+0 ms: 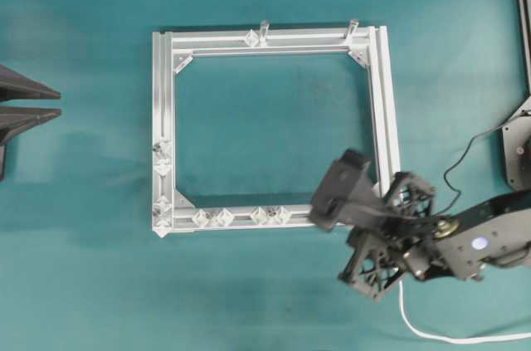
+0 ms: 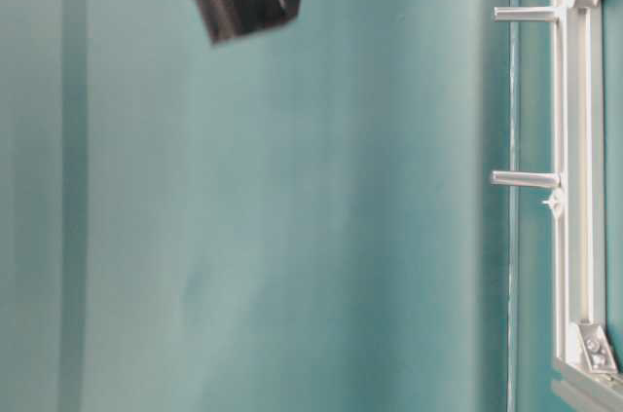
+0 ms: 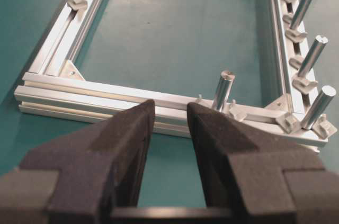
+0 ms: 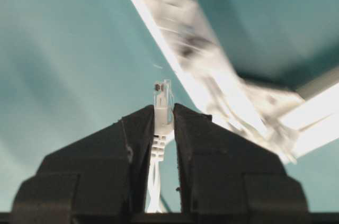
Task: Move the cable alternately left and right between 8 closely spaced pins so it hooks onto each one.
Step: 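Lift the plug with the right gripper and carry it right along the frame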
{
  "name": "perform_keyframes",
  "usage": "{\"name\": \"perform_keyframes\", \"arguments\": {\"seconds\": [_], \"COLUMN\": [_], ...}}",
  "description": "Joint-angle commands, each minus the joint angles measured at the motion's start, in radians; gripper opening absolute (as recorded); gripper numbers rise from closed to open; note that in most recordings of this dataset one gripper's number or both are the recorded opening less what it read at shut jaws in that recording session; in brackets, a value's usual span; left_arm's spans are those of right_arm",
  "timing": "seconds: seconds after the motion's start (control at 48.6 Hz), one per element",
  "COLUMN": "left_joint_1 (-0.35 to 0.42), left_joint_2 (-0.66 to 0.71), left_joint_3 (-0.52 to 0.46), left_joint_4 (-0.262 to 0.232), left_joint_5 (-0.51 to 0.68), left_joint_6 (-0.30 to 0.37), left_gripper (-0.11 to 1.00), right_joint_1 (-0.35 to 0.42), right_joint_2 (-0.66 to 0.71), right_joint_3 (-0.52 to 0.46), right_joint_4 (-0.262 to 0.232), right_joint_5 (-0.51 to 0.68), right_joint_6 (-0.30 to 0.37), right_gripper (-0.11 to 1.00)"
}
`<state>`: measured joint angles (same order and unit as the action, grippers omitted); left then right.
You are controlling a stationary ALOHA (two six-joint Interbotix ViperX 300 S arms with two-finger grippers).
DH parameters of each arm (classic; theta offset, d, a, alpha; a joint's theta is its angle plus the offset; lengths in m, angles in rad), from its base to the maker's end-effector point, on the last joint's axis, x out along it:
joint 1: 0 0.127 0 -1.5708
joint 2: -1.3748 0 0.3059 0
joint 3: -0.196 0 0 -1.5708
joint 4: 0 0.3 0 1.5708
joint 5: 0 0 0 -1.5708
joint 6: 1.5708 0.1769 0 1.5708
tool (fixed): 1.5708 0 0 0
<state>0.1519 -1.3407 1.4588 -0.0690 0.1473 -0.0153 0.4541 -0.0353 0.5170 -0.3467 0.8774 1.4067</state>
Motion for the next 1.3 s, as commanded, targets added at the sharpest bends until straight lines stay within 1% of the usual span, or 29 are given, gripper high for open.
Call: {"name": "perform_keyframes", "arguments": {"seconds": [0.0, 0.103, 0.329, 0.556, 0.721, 1.132, 1.277], "left_joint_1": [0.002, 0.003, 0.008, 0.009, 0.009, 0.009, 0.009], "left_joint_2": [0.015, 0.015, 0.015, 0.015, 0.015, 0.015, 0.015], "left_joint_3": [-0.012, -0.012, -0.011, -0.012, -0.012, -0.011, -0.012], "left_joint_4": [0.002, 0.003, 0.002, 0.002, 0.003, 0.003, 0.002], "left_joint_5": [-0.009, -0.009, -0.009, -0.009, -0.009, -0.009, -0.009], "left_joint_6": [-0.006, -0.006, -0.008, -0.008, -0.008, -0.008, -0.008], "left_gripper": [0.37, 0.37, 0.37, 0.37, 0.36, 0.37, 0.37], "right_joint_1": [-0.002, -0.012, -0.037, -0.041, -0.041, -0.044, -0.061], "right_joint_2": [-0.052, -0.063, -0.069, -0.069, -0.069, -0.069, -0.069], "right_joint_3": [0.009, 0.026, 0.043, 0.055, 0.057, 0.055, 0.055], "right_joint_4": [-0.020, -0.031, -0.031, -0.031, -0.031, -0.031, -0.031], "right_joint_5": [0.017, 0.020, 0.014, 0.014, 0.012, 0.012, 0.017], "right_joint_6": [0.052, 0.120, 0.250, 0.318, 0.330, 0.331, 0.331], "right_gripper": [0.15, 0.15, 0.15, 0.15, 0.15, 0.15, 0.15]}}
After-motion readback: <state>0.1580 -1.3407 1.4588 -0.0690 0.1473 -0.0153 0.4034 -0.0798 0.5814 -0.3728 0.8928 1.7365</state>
